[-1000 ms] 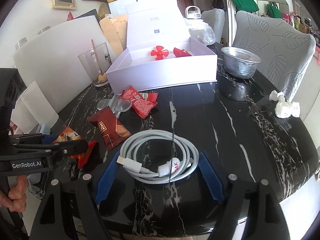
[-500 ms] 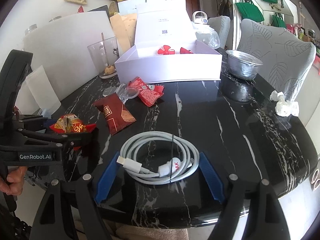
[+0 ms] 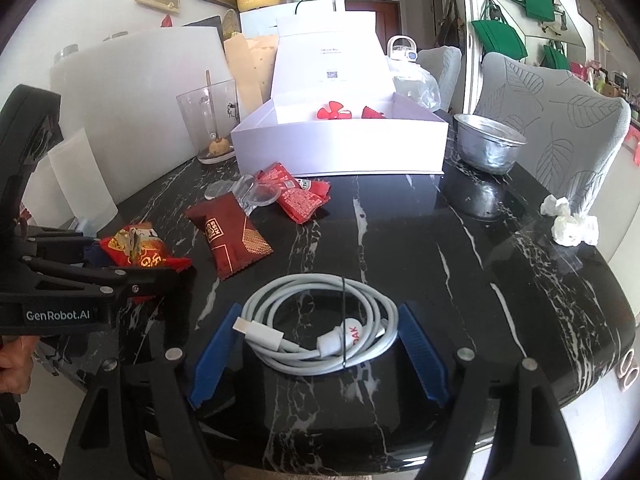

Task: Organize objects
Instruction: 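Carry the cartoon red packet with the left gripper to the box while the right carries the cable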

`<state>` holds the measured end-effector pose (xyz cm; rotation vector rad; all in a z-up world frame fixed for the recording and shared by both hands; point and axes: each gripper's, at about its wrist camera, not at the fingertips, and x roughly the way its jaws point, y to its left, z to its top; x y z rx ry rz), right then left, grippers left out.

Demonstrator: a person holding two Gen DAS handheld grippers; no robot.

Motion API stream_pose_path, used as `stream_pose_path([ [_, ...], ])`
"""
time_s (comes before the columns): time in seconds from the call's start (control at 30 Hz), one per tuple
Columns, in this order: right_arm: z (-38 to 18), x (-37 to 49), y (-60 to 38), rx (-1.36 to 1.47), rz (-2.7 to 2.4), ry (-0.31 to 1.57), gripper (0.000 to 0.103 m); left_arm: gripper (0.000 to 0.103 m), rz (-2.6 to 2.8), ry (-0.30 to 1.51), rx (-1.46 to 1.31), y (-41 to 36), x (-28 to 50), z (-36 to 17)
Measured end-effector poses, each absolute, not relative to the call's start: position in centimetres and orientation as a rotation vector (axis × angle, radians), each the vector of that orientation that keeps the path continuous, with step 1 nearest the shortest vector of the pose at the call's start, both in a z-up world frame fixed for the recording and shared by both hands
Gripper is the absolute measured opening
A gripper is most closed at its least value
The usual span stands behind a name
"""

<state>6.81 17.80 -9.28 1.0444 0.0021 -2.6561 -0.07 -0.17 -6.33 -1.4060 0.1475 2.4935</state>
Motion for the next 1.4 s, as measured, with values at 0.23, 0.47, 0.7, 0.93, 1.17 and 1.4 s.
stream_pose_path([
  [0.23, -8.8, 6.8, 17.9, 1.037, -2.635, -0.070, 0.080, 0.043, 2.474, 0.116, -1.416, -0.3, -0.2, -6.2],
  [0.47, -7.4, 6.9, 17.5, 0.989, -2.638, -0.030, 0.079, 0.043, 2.498, 0.099, -1.388, -0.8, 0.0, -5.1],
  [0.7, -5.2, 6.8, 17.8, 0.939, -2.666, -0.025, 0.079, 0.043, 2.514, 0.066, -1.393, -1.6, -0.5, -3.5],
  [0.93, -3.1, 6.9, 18.7, 0.899, -2.676, -0.051, 0.079, 0.043, 2.537, 0.039, -1.366, -1.7, -1.1, -1.4],
  [1.17, -1.9, 6.5, 19.8, 0.871, -2.687, -0.057, 0.079, 0.043, 2.523, 0.028, -1.347, -0.8, -2.0, 0.0],
  [1.4, -1.4, 5.2, 20.6, 0.859, -2.696, -0.054, 0.079, 0.043, 2.494, -0.003, -1.366, -0.1, -3.6, 0.3],
])
